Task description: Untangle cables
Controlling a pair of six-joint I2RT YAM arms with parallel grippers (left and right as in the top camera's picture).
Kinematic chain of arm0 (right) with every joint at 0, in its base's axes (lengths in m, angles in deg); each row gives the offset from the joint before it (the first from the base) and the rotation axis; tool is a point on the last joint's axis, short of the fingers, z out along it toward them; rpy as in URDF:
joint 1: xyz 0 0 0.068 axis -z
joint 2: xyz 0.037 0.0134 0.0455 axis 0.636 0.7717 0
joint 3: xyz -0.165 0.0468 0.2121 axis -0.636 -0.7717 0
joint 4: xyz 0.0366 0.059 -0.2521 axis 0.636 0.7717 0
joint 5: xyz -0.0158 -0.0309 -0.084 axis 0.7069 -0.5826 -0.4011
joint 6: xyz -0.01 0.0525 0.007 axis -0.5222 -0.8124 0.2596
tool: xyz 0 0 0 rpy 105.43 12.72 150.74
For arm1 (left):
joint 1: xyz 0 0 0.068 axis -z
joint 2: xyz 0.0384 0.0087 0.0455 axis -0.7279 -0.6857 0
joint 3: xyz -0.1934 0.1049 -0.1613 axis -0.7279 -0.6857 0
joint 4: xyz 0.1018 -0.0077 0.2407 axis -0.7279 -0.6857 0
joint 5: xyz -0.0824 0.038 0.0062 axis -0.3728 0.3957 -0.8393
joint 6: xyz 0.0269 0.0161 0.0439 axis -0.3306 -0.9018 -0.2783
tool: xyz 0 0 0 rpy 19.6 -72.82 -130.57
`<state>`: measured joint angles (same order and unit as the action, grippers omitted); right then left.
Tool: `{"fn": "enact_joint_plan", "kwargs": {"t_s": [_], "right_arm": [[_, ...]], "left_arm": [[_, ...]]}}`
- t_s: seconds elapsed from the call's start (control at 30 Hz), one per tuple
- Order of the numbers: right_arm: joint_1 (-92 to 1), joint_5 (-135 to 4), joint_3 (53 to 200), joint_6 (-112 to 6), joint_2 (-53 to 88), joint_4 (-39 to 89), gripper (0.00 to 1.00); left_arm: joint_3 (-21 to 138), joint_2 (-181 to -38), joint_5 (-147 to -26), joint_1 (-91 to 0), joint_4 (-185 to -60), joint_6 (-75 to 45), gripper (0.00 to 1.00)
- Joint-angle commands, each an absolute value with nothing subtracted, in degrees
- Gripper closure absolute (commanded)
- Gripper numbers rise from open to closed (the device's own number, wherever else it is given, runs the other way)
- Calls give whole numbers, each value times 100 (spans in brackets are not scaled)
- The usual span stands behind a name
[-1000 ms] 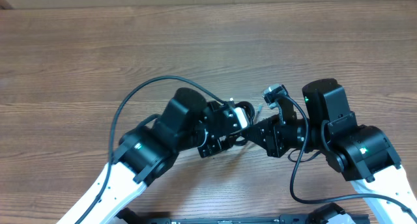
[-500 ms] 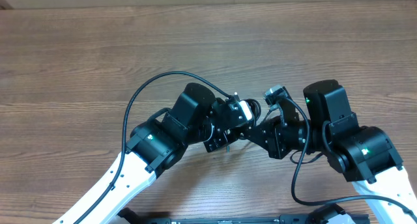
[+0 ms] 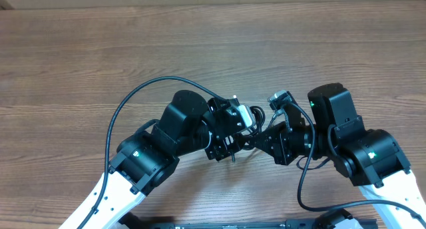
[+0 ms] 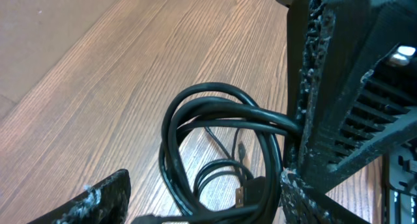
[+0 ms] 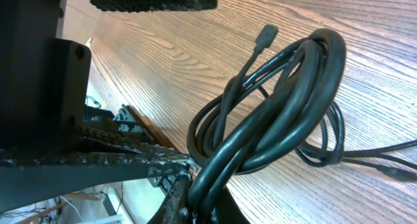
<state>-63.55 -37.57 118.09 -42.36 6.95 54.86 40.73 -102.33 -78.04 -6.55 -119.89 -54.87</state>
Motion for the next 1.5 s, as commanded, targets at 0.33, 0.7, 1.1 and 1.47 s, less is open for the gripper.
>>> {"fn": "enact_joint_plan", "kwargs": {"t_s": [0.33, 0.7, 1.1, 1.47], "right_arm": [[-6389, -3486, 11901, -4216, 642, 5401, 96], [-6392, -2374, 11901, -4210, 642, 5027, 96], [-6392, -2361, 11901, -4033, 642, 5305, 96], [-6392, -2066, 11901, -3875, 642, 5103, 96]], "left_arm": [[4161, -10209, -7922, -661, -12439, -5581, 31], [4161, -10217, -7821, -661, -12148, -5581, 32], [4161, -10217, -7067, -668, -12057, -5207, 55], [4161, -10301, -6617, -731, -12022, -4647, 96]]}}
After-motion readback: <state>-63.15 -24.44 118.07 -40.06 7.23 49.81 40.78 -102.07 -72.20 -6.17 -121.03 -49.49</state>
